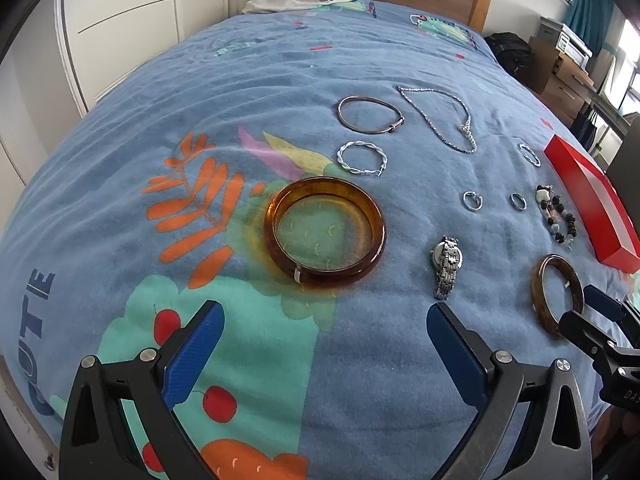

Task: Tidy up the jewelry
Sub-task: 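Grasp the amber bangle with the left tool while the right tool grasps the dark brown bangle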

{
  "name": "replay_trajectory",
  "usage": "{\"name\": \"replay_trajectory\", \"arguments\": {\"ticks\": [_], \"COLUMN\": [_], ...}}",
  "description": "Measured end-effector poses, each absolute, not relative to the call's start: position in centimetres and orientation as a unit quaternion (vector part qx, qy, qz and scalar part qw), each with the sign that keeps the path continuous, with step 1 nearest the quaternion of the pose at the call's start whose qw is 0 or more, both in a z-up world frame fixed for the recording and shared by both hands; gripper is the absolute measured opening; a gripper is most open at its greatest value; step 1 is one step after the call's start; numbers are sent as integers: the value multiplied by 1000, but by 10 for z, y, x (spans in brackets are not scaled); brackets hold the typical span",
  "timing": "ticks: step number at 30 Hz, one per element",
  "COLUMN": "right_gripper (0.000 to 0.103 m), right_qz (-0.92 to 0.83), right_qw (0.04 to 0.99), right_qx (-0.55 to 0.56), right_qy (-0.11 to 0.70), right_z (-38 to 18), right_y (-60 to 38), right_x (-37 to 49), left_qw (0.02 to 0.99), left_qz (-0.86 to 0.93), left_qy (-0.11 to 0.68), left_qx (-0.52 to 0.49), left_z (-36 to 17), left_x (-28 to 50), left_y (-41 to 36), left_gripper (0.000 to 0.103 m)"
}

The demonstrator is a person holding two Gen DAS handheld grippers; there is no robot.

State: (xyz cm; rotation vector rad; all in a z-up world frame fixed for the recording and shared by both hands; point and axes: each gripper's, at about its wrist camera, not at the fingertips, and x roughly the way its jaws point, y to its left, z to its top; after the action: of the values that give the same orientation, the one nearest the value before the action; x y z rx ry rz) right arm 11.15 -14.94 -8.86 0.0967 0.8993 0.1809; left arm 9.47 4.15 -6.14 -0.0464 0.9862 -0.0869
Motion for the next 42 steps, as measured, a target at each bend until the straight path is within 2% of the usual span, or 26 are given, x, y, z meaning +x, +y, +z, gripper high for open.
{"name": "replay_trajectory", "arguments": {"ticks": [20, 31, 33, 35, 42], "right_gripper": [90, 87, 85, 77, 77], "right_qz": [92, 87, 88, 88, 100], "right_qw": [894, 891, 891, 890, 889], "right_qx": [27, 2, -4, -8, -10], "right_qy": [438, 445, 445, 446, 448], "right_z": [-98, -101, -101, -101, -98], "right_y": [-142, -135, -135, -135, -139], "right_x": [134, 139, 137, 136, 134], "left_qw": [880, 880, 881, 882, 885], "left_qz": [-35, -42, -46, -46, -49], "left_qy": [474, 473, 471, 469, 464], "left_qx": [-4, -2, -1, -1, 1], "left_z": [-77, -80, -80, -80, -77], "left_x": [140, 155, 156, 158, 152], "left_y": [46, 45, 44, 43, 42], "left_gripper": [100, 84, 78, 77, 77]}}
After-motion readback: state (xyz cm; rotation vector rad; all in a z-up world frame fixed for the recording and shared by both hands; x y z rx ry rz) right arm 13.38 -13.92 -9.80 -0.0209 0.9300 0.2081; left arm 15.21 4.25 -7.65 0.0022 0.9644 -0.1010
